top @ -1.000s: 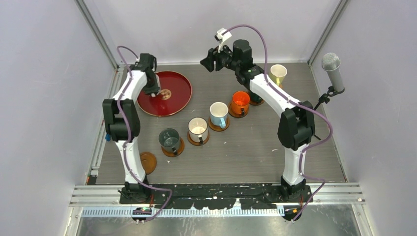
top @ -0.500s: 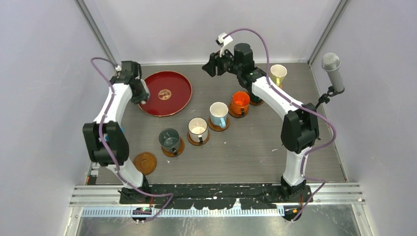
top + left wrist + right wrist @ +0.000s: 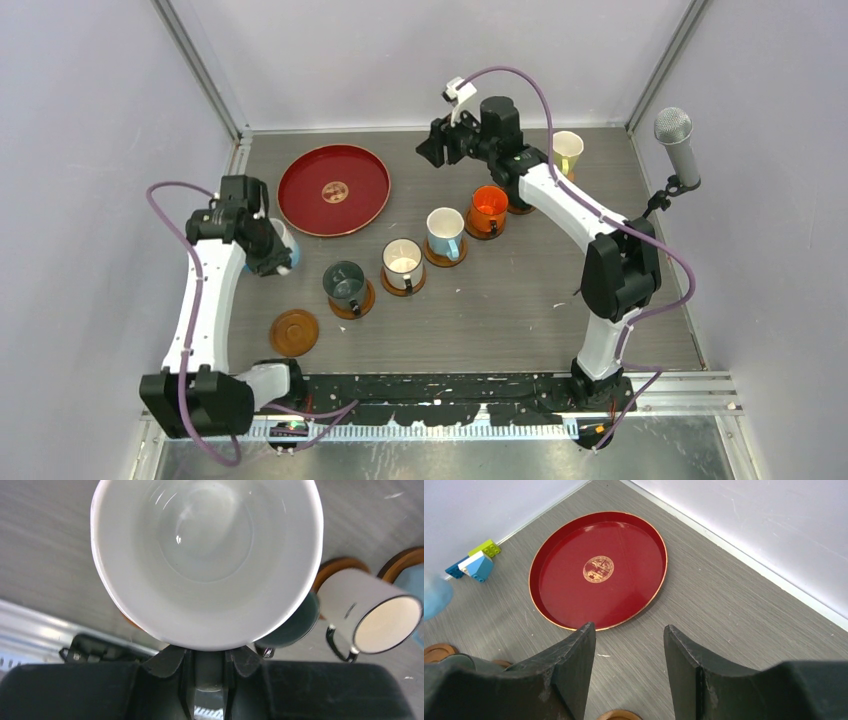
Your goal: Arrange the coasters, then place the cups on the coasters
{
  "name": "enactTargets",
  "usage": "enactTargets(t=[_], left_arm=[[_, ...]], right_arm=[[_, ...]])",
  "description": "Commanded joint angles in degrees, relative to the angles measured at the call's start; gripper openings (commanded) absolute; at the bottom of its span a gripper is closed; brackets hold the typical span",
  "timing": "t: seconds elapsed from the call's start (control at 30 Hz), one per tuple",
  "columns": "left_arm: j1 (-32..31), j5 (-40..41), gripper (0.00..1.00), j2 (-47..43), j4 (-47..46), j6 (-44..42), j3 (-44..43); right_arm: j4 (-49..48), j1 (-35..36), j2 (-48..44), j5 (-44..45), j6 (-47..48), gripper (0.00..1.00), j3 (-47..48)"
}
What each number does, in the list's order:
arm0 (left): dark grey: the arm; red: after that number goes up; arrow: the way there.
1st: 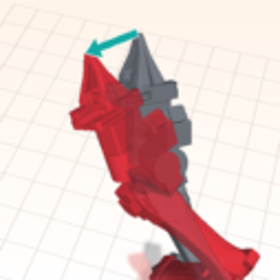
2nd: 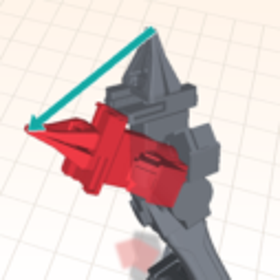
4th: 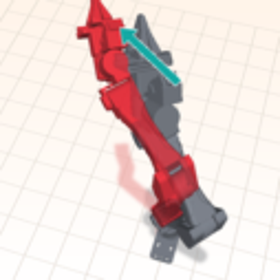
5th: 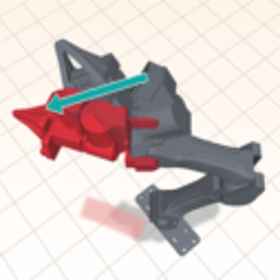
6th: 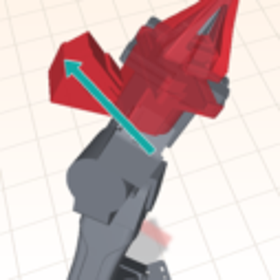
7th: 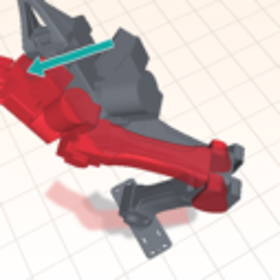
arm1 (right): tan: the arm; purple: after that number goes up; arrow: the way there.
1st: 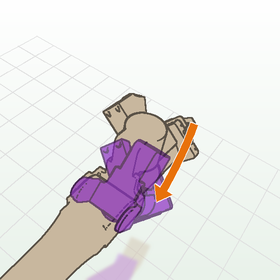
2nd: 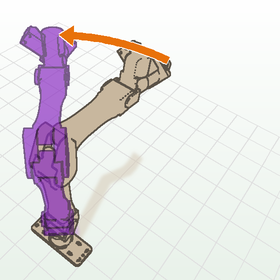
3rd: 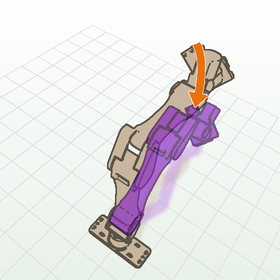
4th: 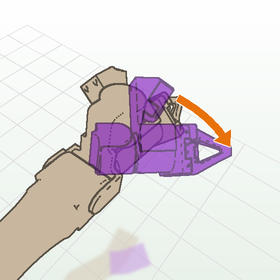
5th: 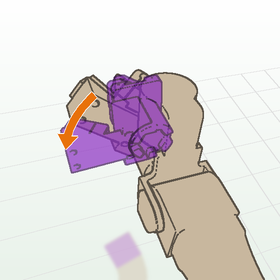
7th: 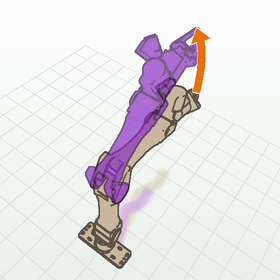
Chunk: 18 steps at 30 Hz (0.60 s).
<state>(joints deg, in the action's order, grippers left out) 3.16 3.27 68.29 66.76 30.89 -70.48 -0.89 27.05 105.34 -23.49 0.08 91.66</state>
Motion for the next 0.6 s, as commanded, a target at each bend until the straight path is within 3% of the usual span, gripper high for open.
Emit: enactTargets(t=[0.0, 0.13, 0.33, 0.57], left_arm=[[0.12, -0.63, 0.00, -6.22, 7.93, 3.84, 1.05], [0.98, 1.03, 0.00, -9.15, 11.42, 3.53, 4.44], [1.91, -2.99, 0.00, -11.23, 10.61, 1.59, 8.15], [2.45, 0.20, 0.00, -11.04, 11.47, 3.52, 11.05]], right_arm=[[-0.40, 0.30, -4.19, -0.71, 0.33, 0.57, -0.79], [0.27, 0.38, -4.94, -0.72, 0.46, 0.57, -1.45], [4.79, 0.65, -5.68, -2.26, 1.26, 0.58, -1.69], [12.74, 1.46, -4.71, -5.52, 1.42, 0.57, 0.76]])
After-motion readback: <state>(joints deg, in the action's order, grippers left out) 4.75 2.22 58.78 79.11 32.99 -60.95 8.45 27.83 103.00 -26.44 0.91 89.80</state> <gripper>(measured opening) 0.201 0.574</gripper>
